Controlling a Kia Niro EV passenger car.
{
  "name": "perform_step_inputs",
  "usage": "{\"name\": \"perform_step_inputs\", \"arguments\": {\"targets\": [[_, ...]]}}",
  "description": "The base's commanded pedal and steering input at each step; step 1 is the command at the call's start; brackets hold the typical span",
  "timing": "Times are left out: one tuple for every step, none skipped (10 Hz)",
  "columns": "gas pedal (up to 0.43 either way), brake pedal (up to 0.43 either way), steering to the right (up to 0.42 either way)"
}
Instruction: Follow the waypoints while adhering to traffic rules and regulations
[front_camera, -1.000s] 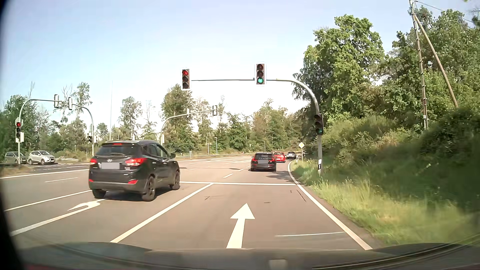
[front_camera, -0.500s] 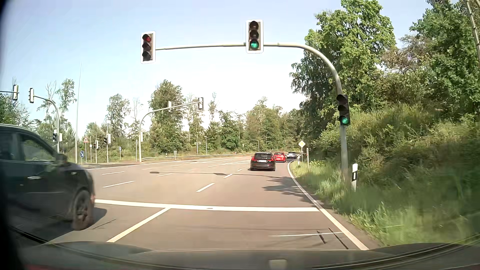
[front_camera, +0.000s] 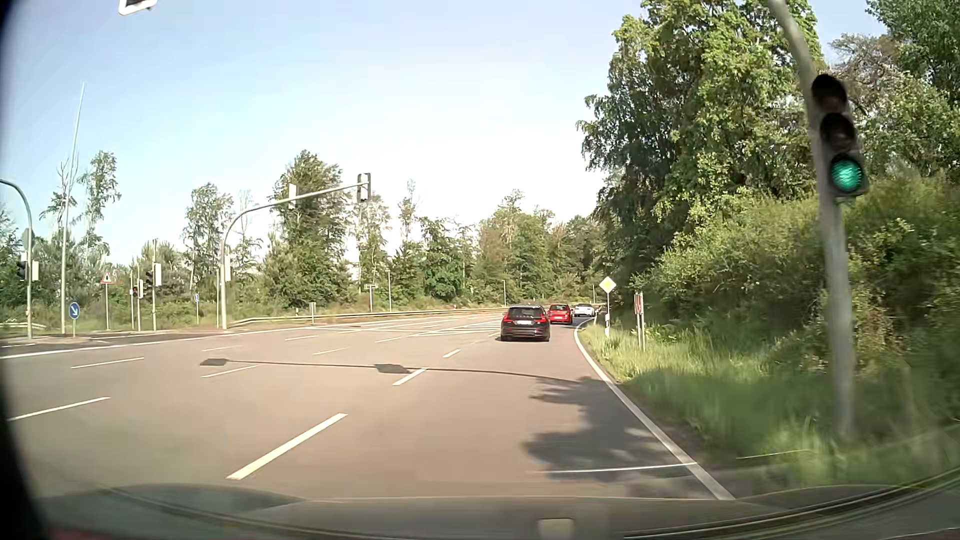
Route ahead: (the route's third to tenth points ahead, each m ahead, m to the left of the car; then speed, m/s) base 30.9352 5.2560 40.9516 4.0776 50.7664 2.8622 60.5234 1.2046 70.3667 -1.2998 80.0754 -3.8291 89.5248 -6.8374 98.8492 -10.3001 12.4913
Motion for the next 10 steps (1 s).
{"name": "perform_step_inputs", "arguments": {"targets": [[0.118, 0.024, 0.014], [0.118, 0.024, 0.013], [0.118, 0.024, 0.013], [0.118, 0.024, 0.014], [0.118, 0.024, 0.014], [0.118, 0.024, 0.013], [0.118, 0.024, 0.014], [0.118, 0.024, 0.013], [0.118, 0.024, 0.013], [0.118, 0.024, 0.013]]}}
